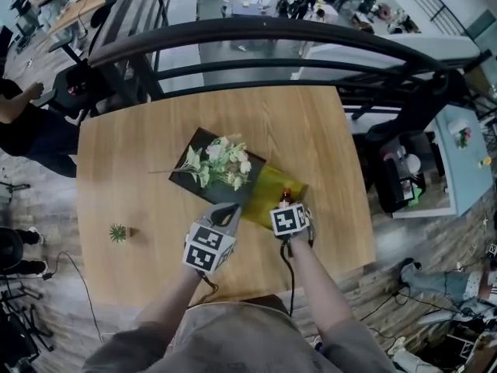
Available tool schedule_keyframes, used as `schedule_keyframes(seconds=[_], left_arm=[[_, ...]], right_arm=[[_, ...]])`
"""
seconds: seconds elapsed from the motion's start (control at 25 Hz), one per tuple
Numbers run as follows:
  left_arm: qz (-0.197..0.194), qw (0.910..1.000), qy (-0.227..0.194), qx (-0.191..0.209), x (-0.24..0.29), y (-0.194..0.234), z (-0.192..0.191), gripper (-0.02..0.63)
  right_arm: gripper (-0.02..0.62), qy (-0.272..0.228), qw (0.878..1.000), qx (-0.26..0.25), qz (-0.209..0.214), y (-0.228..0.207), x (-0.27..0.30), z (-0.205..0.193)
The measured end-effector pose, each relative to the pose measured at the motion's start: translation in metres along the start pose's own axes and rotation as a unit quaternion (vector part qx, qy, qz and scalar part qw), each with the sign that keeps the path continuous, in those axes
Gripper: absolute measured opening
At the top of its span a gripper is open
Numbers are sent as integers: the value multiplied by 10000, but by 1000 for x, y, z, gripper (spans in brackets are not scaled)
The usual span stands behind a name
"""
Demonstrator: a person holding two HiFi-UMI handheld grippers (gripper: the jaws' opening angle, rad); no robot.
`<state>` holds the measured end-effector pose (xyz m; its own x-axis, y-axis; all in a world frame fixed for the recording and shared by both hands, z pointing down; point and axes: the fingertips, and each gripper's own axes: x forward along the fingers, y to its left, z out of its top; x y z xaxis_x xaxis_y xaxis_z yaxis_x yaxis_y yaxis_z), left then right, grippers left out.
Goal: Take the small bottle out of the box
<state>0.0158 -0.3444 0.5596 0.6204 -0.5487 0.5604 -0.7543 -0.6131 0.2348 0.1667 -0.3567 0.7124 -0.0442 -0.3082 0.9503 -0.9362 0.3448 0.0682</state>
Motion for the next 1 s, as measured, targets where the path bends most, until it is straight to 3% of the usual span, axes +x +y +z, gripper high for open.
schedule_keyframes(seconds=[0.24,0.36,0.72,1.0], left_arm=[[83,9999,45,-89,-8,8,-8,0],[137,9998,74,-151,-11,13,-12,2],[282,9994,-37,-184,-21,24,-5,2],[469,9984,-274,-123,-42,31,14,1]], right_arm=[[233,361,9985,-415,-81,4,14,-5],[230,259,9990,-371,60,5,14,-3],[219,-545,9974,-3,464,13,-16,18],[219,-1799,9787,163,977,36,-93,59]])
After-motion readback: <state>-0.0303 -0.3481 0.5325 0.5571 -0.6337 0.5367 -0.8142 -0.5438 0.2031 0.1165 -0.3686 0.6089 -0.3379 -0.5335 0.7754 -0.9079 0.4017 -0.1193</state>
